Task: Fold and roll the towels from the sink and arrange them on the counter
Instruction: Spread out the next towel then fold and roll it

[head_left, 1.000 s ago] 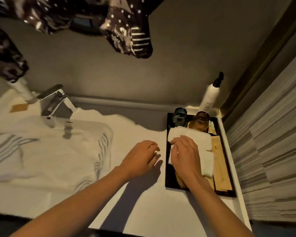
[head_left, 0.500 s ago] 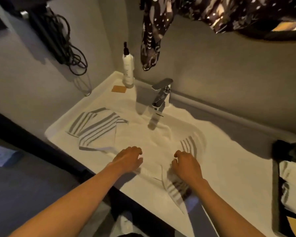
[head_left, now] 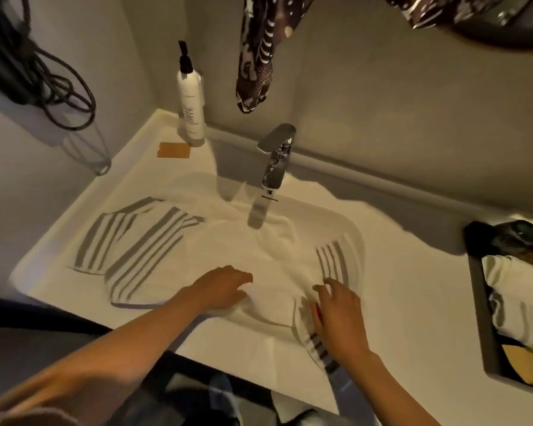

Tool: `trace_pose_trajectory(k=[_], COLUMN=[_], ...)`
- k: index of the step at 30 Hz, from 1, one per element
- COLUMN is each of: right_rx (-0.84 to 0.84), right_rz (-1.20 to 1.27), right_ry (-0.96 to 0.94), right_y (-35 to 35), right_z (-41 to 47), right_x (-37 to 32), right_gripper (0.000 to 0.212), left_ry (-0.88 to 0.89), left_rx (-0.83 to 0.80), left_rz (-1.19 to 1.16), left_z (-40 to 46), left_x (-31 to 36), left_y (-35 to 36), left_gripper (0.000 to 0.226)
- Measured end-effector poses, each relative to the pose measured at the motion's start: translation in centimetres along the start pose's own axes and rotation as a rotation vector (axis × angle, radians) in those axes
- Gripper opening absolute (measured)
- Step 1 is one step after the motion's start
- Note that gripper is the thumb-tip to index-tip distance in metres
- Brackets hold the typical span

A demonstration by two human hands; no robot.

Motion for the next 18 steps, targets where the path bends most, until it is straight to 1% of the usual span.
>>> trace_pose_trajectory(k=[1,2,3,4,5,6,7,8,9,10,12,13,14,16,18], right_rx=[-0.018,-0.074,-0.156,-0.213,-0.278,-0.322,-0.336,-0.320,-0.255,-0.174,-0.015,0.050,0.115,0.236,0.390], right_rz=[0.132,0.253,0.305,0.305,0.307,0.358,0.461,0.523,0.515,0.414,0.137,0.024,-0.067,-0.209,-0.283], right_ry=[-0.017,0.020,0.067,0.105,0.163,0.231,0.313,0.370,0.359,0.280,0.130,0.095,0.083,0.083,0.070], right_y=[-1.0,-1.4,-1.1,-1.1,-1.0,-0.8,-1.2,-2.1,-3.5,-5.2,-10.2,-12.9,-16.4,-22.6,-28.0], right_z=[0.0,0.1,0.2,0.1,0.0,-0.1,-0.2,-0.3,0.0,0.7,2.0,2.7,3.0,3.4,2.5], right_x=[-1.5,-2.8,-4.1,-5.1,-5.6,-5.5,-4.9,-3.9,-2.7,-1.3,2.0,3.7,5.8,9.1,11.6], right_gripper=[0.056,0.076,0.090,0.093,0.082,0.062,0.044,0.032,0.026,0.025,0.026,0.025,0.024,0.019,0.013], left_ry=[0.061,0.111,0.156,0.196,0.231,0.256,0.273,0.297,0.327,0.335,0.265,0.211,0.174,0.147,0.147], left_rx=[0.080,0.152,0.224,0.287,0.336,0.374,0.403,0.419,0.437,0.447,0.423,0.400,0.388,0.414,0.523], left_rz=[-0.063,-0.108,-0.143,-0.169,-0.188,-0.191,-0.161,-0.096,0.012,0.146,0.406,0.495,0.564,0.625,0.623], left_z=[-0.4,-0.9,-1.5,-2.2,-2.9,-3.6,-4.4,-5.3,-6.3,-7.0,-8.1,-8.2,-8.1,-7.5,-6.8], left_x=[1.0,2.2,3.6,5.1,6.4,7.8,9.0,10.2,11.5,12.6,14.6,15.0,16.0,17.4,19.6], left_y=[-2.1,-4.1,-6.0,-7.8,-9.4,-11.0,-12.6,-14.0,-15.5,-16.9,-19.2,-20.0,-20.6,-21.5,-22.5], left_gripper=[0.030,0.029,0.029,0.028,0.027,0.027,0.027,0.028,0.027,0.026,0.023,0.024,0.027,0.030,0.029])
Point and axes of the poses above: each hand's wrist, its own z-axis towards the middle knuckle, its own y-axis out of the palm, x = y × z, the point moved 4 cm from there along z, towards the middle knuckle, and after that the axes turned 7 degrees about y, right-handed, at the moved point
